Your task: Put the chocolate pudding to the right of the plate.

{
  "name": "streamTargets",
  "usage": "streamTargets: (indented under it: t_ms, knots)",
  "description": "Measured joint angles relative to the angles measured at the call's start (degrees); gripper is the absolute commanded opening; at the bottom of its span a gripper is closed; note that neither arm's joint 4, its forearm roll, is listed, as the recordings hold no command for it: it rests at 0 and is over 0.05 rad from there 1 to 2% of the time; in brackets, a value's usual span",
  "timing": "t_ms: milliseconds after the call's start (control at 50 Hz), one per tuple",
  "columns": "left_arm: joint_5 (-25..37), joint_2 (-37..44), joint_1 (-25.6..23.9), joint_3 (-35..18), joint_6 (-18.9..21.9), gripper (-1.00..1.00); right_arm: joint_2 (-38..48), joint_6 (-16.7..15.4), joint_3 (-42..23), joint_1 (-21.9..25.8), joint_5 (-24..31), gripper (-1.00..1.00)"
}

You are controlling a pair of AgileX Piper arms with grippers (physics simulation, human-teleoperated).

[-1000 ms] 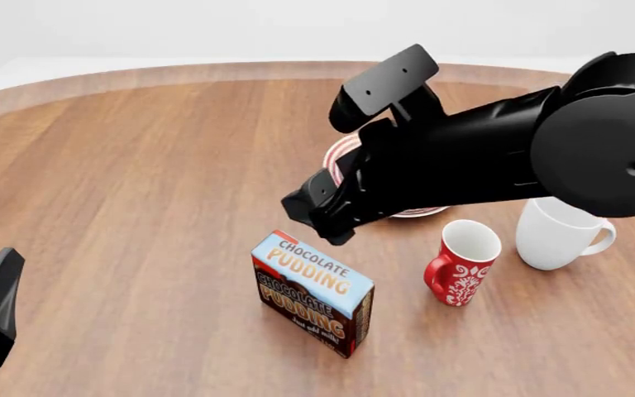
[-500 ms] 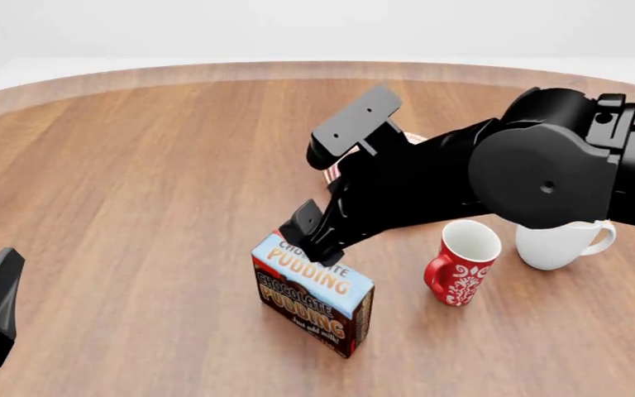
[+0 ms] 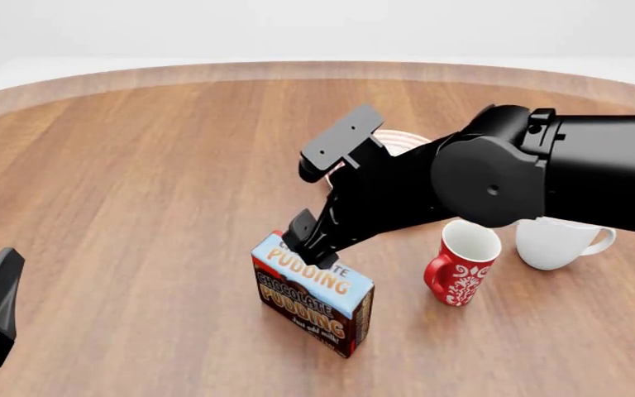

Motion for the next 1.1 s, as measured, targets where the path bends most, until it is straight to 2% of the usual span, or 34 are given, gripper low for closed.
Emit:
streamTargets:
  t_ms: [580,1100]
  knots:
    - [0.0,0.0,0.0,0.0,0.0,1.0,4.23,1.61,-1.47,1.18,-1.31,1.0]
    - [0.0,0.0,0.0,0.0,0.0,1.0,8.59,4.39,-0.26,1.76,-5.38,1.0]
